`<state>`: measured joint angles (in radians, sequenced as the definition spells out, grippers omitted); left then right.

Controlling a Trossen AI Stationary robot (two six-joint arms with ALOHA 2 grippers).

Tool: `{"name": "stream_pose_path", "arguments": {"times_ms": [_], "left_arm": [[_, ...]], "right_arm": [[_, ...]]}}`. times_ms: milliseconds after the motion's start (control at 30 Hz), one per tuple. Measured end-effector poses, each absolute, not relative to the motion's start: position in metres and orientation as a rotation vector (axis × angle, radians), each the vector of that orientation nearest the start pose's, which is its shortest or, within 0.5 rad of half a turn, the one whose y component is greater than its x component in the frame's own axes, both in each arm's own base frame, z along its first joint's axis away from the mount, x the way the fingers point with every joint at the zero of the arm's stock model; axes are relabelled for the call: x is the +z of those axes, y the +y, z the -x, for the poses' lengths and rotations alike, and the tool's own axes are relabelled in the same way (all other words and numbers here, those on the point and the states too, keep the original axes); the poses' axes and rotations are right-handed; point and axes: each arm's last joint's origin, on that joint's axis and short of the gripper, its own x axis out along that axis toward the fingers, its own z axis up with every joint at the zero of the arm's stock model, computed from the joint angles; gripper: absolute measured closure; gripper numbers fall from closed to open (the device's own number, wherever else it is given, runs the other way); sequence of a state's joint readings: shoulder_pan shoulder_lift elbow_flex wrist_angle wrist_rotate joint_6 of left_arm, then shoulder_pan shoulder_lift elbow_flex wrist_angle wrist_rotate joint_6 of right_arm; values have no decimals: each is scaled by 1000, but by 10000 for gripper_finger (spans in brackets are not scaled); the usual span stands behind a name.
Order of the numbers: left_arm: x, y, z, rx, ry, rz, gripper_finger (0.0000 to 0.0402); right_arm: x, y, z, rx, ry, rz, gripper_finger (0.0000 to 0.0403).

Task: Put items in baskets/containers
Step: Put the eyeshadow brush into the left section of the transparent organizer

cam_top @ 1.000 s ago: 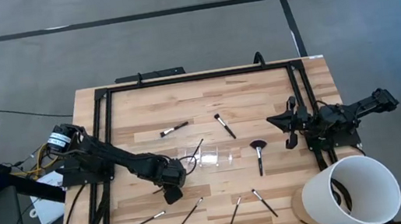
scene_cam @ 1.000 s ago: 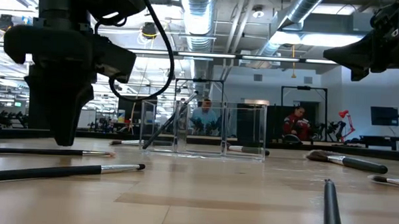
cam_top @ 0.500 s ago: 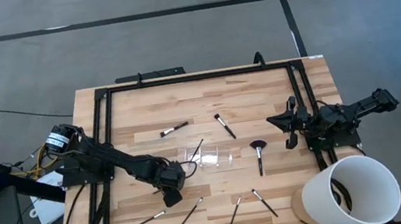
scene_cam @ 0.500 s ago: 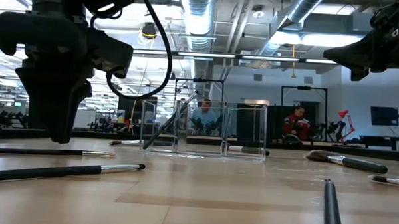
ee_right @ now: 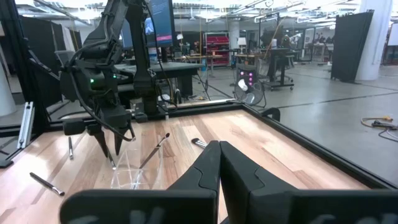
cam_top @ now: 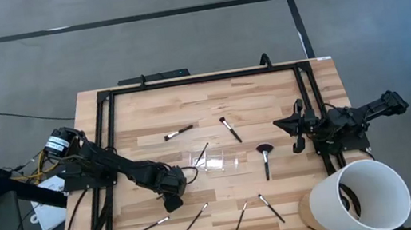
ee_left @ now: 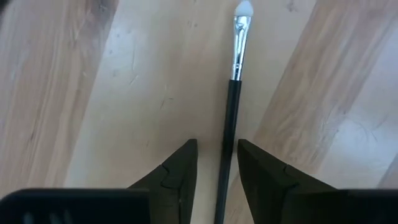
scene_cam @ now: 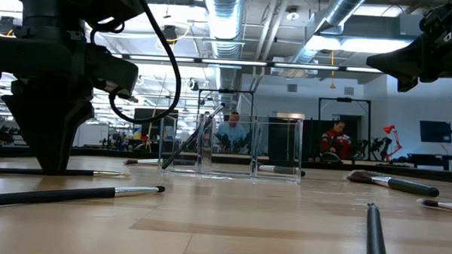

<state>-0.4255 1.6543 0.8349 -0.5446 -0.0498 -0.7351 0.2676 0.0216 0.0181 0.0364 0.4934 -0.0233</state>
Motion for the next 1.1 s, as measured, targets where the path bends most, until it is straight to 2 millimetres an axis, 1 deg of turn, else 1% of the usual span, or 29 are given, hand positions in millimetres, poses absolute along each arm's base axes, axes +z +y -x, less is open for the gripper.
{"name": "stream_pose_path", "arguments": {"times_ms": [133,433,667,733,933,1000,1100], "left_arm": [[133,-112,-248,207,1353,314,312],[133,-117,-246,230,1335,302,387],[136,-117,-246,218,1332,313,386],[142,-118,-245,186,1317,341,390],[181,-115,-236,138,1172,375,389],[196,-114,-231,127,1098,379,390],[215,-109,-225,166,957,342,390]], "right_arm": [[171,12,-95,-226,-29,3,403],[171,12,-95,-226,-29,4,403],[171,12,-95,-226,-29,4,403],[171,12,-95,-226,-29,4,403],[171,12,-95,-226,-29,4,403],[171,12,-95,-226,-29,5,403],[171,12,-95,-226,-29,5,403]]}}
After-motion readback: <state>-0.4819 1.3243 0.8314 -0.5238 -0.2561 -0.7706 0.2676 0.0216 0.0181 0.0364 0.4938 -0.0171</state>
